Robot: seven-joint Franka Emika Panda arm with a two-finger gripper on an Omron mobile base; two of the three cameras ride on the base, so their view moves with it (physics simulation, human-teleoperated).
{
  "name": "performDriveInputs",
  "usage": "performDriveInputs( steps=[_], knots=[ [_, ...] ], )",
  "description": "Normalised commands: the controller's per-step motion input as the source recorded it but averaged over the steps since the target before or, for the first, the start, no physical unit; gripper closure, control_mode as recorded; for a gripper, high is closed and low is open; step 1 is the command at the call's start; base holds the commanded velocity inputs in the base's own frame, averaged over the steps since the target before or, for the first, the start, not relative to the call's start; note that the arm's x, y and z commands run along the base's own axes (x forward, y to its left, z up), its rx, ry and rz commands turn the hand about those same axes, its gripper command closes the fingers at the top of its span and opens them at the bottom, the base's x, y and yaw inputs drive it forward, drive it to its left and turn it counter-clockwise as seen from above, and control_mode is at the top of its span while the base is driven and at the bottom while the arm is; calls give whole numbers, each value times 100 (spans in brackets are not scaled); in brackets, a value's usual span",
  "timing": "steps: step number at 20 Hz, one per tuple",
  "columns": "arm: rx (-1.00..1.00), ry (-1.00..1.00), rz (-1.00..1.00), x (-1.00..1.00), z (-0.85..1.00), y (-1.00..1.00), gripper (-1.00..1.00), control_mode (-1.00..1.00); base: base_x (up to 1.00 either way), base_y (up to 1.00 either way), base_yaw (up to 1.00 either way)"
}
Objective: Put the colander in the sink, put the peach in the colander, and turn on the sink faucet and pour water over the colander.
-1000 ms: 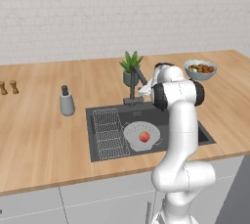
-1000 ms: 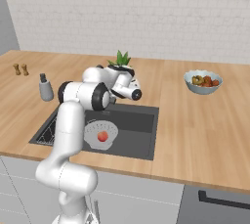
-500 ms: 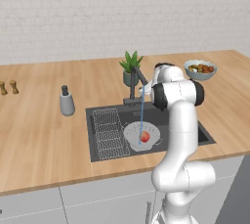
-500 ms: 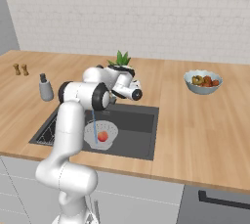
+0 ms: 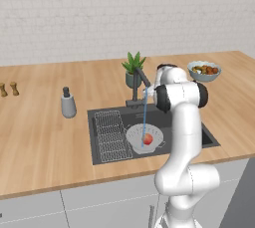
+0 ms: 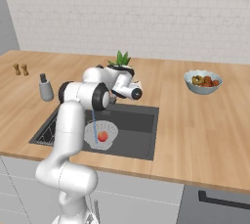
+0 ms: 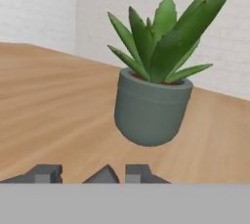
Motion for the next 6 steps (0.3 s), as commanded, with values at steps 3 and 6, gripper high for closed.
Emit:
performDriveInputs(
  steps=[3, 6],
  knots=[
    [0, 0, -5, 0, -11, -50, 100, -100, 0, 0, 0],
    [0, 0, -2, -4, 0, -36, 100, -100, 0, 0, 0]
  ],
)
